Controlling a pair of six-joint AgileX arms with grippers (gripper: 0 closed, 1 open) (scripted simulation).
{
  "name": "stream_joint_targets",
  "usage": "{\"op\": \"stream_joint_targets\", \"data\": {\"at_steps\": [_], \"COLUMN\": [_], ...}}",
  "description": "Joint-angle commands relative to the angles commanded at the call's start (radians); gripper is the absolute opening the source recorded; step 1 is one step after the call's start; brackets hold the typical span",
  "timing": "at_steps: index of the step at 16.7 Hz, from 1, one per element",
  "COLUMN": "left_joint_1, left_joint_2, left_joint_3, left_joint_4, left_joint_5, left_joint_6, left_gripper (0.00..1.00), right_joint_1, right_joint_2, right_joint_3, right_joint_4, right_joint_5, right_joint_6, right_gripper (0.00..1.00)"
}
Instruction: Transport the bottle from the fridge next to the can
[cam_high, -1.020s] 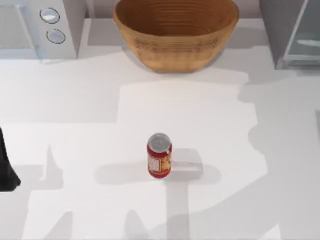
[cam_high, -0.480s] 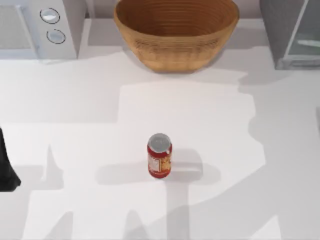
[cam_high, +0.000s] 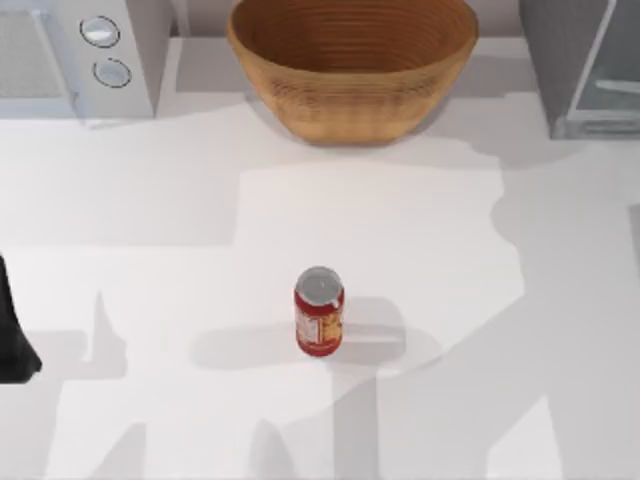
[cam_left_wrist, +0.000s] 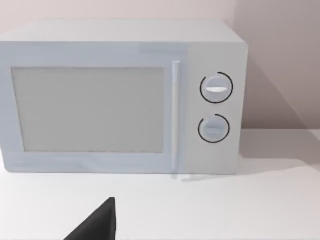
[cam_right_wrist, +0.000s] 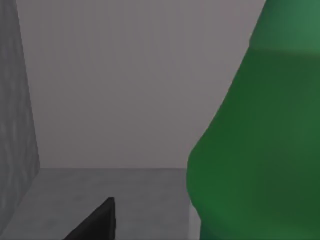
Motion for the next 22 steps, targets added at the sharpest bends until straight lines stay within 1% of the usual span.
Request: {"op": "stream_joint_targets", "data": {"at_steps": [2, 15, 16, 22], "left_joint_1": [0.0, 0.0, 0.0, 0.0], "left_joint_2": [0.0, 0.0, 0.0, 0.0], "left_joint_3": [0.0, 0.0, 0.0, 0.0], "left_joint_4": [0.0, 0.0, 0.0, 0.0], "left_joint_5": [0.0, 0.0, 0.0, 0.0], "left_joint_6": [0.0, 0.0, 0.0, 0.0], "left_gripper": [1.0, 1.0, 1.0, 1.0], "right_joint_1": [0.0, 0.0, 0.0, 0.0], "right_joint_2": [0.0, 0.0, 0.0, 0.0], "right_joint_3": [0.0, 0.0, 0.0, 0.0], "right_joint_4": [0.0, 0.0, 0.0, 0.0], "right_joint_5": [0.0, 0.0, 0.0, 0.0], "right_joint_6": [0.0, 0.0, 0.0, 0.0], "right_gripper": [1.0, 0.02, 0.0, 0.0]}}
